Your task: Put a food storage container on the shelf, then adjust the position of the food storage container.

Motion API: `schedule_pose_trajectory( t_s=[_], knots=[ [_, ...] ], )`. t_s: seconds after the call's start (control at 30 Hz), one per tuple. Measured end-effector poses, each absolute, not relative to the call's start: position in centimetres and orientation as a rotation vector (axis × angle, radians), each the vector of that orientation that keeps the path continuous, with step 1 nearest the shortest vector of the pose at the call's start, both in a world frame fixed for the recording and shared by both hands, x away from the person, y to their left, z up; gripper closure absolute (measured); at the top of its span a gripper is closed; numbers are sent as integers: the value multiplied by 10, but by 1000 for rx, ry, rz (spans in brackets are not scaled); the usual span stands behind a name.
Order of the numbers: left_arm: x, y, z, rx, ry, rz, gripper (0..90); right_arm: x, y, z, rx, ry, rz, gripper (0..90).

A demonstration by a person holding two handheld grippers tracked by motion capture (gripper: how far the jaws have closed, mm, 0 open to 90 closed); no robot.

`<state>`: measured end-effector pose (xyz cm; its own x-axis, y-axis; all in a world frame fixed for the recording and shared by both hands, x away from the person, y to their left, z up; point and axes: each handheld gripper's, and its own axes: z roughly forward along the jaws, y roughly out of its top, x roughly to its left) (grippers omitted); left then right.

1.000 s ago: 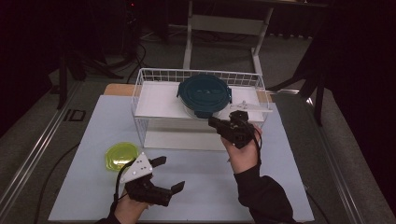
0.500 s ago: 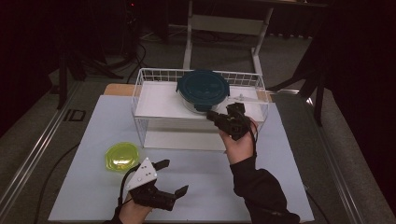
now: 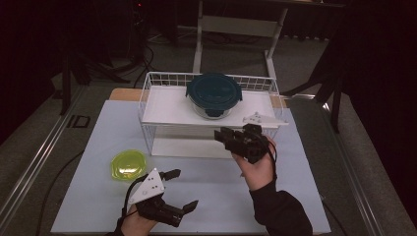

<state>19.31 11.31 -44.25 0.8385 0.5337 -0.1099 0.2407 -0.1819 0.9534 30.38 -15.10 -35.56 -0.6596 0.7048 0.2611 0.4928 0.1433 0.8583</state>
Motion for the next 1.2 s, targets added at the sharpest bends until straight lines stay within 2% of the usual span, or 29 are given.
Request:
schedule_pose_trajectory(
  t_s=[0.03,0.07,0.1,0.13,0.17,0.23,0.27,0.63,0.73,0.8,0.87,1.0,1.13,1.17,1.2],
  knots=[
    [192,114,-440,1776,592,275,18,299,-152,-357,1160,2211,1529,558],
    [192,114,-440,1776,592,275,18,299,-152,-357,1160,2211,1529,558],
    [190,116,-436,1781,576,263,18,287,-156,-362,1121,2200,1535,396],
    [190,116,-436,1781,576,263,18,283,-158,-364,1113,2185,1549,362],
    [190,120,-434,1774,575,242,17,279,-161,-368,1101,2167,1568,274],
    [191,122,-434,1767,587,233,18,274,-165,-374,1070,2195,1604,169],
    [191,128,-433,1751,586,228,18,272,-166,-377,1063,2205,1614,139],
    [188,161,-427,1737,603,319,52,255,-183,-403,1040,2212,1569,141],
    [186,167,-426,1748,601,346,91,251,-186,-405,1023,2207,1570,142],
    [185,177,-427,1743,611,342,159,247,-189,-406,1006,2216,1563,141],
    [185,192,-428,1743,642,362,162,239,-194,-408,989,2207,1565,142],
    [186,210,-430,1719,661,366,278,232,-200,-409,994,2202,1581,142],
    [188,234,-434,1709,709,438,398,223,-207,-414,985,2200,1580,144],
    [191,247,-437,1713,739,457,485,221,-208,-415,980,2198,1584,144],
    [193,254,-440,1710,758,479,524,219,-210,-416,977,2194,1594,144]
  ],
)
